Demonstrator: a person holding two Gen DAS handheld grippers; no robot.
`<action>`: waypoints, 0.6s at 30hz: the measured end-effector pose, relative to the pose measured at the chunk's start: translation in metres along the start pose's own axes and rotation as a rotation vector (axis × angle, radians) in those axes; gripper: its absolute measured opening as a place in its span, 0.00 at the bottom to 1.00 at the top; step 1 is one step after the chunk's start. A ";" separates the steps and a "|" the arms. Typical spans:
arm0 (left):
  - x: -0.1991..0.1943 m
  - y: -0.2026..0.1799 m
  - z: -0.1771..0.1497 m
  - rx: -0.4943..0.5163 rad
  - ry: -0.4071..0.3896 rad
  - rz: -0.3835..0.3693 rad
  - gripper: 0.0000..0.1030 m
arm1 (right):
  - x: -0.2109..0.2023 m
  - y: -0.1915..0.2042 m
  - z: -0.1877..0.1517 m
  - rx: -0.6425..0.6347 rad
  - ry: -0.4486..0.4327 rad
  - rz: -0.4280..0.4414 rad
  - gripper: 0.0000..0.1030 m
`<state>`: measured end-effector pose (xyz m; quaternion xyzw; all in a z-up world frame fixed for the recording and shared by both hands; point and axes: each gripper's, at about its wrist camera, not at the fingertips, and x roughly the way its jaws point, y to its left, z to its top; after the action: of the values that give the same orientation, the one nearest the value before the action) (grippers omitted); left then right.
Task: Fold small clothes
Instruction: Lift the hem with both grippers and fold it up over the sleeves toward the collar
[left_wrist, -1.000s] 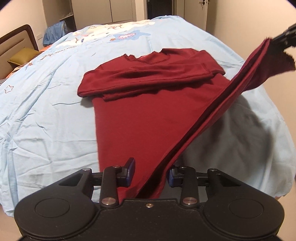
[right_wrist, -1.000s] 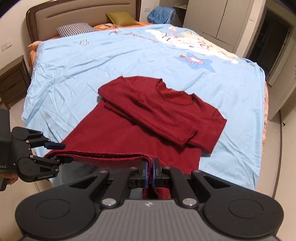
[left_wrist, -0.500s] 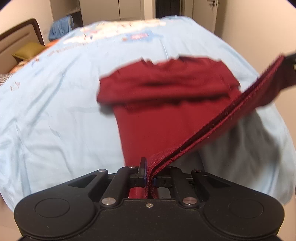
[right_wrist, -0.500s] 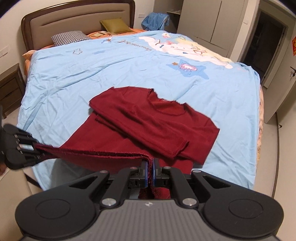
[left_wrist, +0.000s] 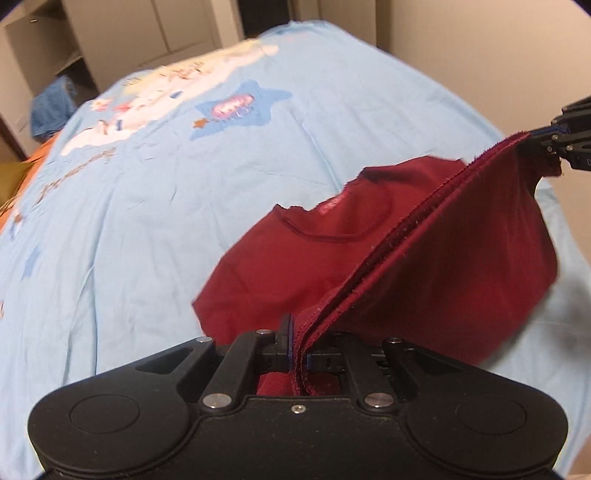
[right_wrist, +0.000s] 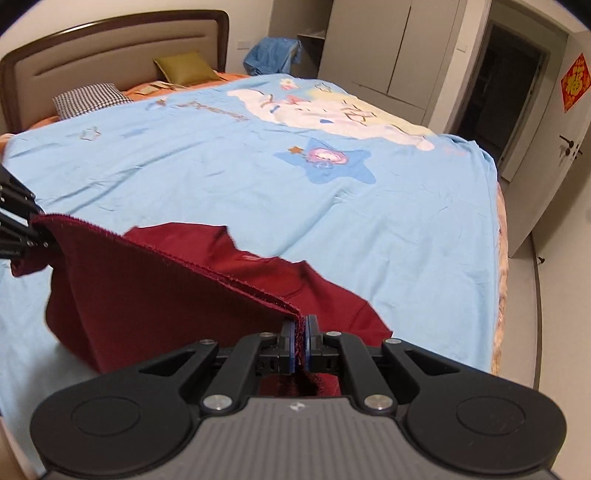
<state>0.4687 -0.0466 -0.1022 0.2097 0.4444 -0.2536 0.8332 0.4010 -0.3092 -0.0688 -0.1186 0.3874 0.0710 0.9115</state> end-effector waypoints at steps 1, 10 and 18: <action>0.012 0.004 0.008 0.011 0.013 -0.002 0.05 | 0.015 -0.006 0.004 0.004 0.012 -0.001 0.05; 0.092 0.030 0.063 0.069 0.068 -0.017 0.06 | 0.115 -0.045 0.025 -0.002 0.073 -0.035 0.05; 0.139 0.057 0.065 -0.084 0.123 -0.026 0.17 | 0.177 -0.053 0.031 0.015 0.134 -0.033 0.06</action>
<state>0.6112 -0.0723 -0.1794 0.1841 0.5077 -0.2322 0.8090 0.5563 -0.3453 -0.1679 -0.1230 0.4462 0.0449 0.8853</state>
